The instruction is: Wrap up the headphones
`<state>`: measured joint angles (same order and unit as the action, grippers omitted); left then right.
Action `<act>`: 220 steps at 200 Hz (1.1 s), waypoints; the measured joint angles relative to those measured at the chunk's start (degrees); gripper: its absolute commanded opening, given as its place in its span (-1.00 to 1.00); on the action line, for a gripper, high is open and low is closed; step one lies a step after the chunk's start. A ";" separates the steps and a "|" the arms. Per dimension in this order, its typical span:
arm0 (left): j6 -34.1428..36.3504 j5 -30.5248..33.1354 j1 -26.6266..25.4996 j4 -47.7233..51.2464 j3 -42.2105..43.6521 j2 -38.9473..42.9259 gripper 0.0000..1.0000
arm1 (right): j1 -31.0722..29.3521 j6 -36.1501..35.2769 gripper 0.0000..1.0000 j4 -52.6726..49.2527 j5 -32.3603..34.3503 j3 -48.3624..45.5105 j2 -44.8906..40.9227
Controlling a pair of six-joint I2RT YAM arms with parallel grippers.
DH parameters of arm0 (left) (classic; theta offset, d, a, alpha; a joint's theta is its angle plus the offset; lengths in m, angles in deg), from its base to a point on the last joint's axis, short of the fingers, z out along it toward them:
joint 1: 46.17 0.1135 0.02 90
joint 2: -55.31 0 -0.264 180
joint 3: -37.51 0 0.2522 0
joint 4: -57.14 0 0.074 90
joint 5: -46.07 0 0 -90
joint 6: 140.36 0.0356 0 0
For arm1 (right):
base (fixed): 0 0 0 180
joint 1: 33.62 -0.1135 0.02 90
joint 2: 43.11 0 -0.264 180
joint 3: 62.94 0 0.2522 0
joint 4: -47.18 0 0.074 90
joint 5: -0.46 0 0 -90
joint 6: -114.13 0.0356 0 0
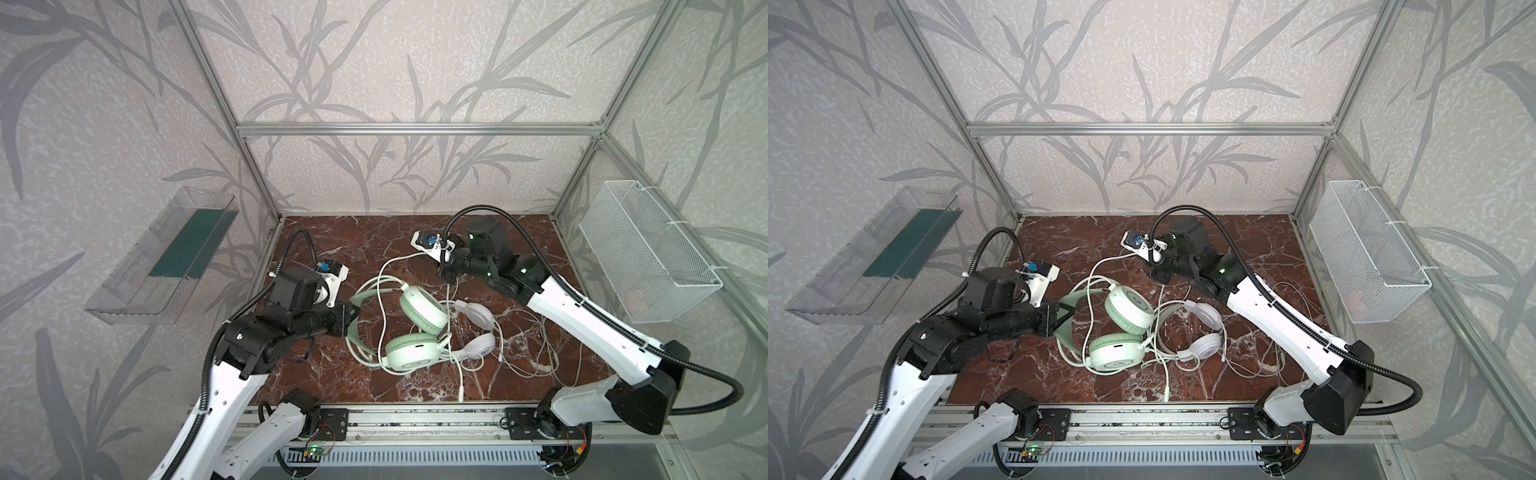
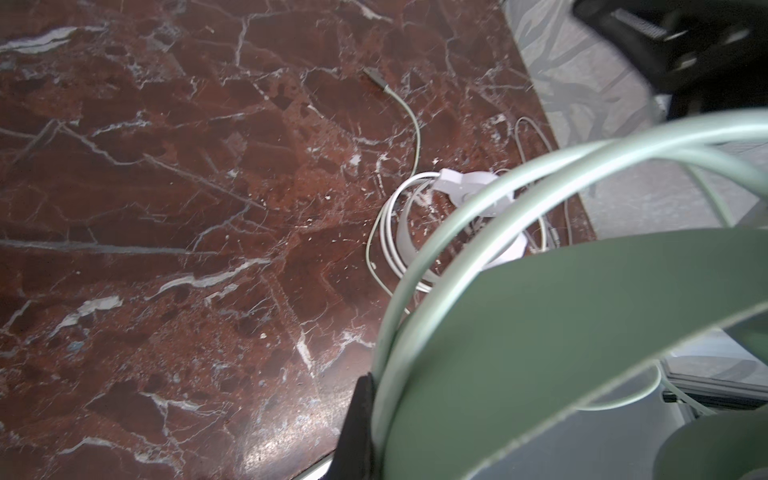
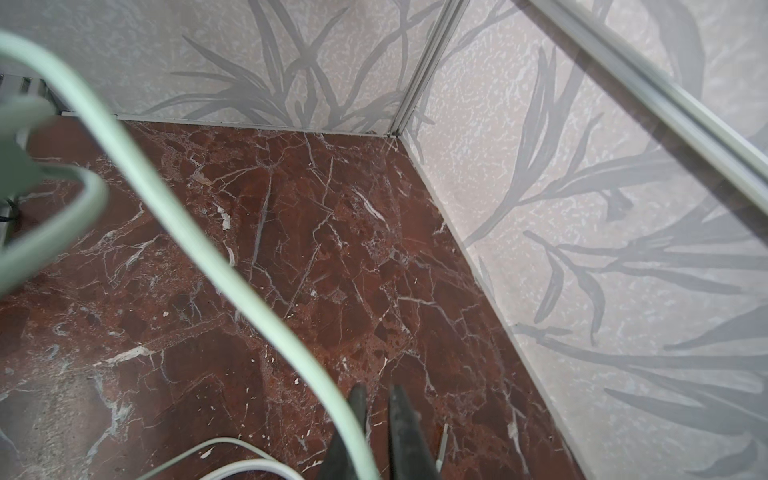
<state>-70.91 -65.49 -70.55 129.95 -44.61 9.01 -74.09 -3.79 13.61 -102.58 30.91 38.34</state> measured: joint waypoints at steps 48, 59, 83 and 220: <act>-1.86 -0.59 0.00 -0.15 -2.32 1.31 -1.00 | 3.37 6.78 -0.20 6.38 -3.50 -4.61 1.46; -2.16 0.22 0.00 0.33 -2.95 1.22 -1.00 | 3.65 8.33 -0.11 8.02 -3.72 -5.46 1.57; -2.21 3.39 0.00 1.86 -5.79 1.16 -1.00 | 4.24 12.15 0.00 11.61 -3.15 -7.32 2.34; -4.20 11.23 0.00 4.24 -15.39 3.15 -1.00 | 8.28 26.43 0.50 19.45 5.68 -13.35 9.29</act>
<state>-75.11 -54.26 -70.55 134.19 -60.00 12.16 -65.81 22.63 33.06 -96.89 17.56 47.63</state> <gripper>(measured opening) 0.063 0.747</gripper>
